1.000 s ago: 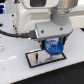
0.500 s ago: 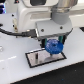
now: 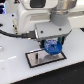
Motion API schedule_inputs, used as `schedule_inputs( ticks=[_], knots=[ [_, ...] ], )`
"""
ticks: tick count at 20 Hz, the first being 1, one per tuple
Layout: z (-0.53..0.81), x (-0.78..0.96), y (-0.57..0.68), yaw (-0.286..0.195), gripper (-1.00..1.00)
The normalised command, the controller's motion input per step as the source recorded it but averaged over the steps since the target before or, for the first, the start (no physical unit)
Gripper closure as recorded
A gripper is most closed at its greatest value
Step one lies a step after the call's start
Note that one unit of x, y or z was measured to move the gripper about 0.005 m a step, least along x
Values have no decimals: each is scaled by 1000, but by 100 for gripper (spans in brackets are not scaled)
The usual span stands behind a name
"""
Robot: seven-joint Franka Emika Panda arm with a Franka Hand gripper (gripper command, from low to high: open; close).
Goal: Insert the blue gear onto the right peg, followed by the red gear
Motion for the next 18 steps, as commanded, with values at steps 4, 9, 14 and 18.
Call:
schedule_inputs(
  ticks=[4, 9, 14, 18],
  knots=[
    [87, 139, -90, 0, 100],
    [171, 85, -67, 0, 100],
    [97, 73, -102, 0, 100],
    [214, 209, -95, 0, 100]
  ],
)
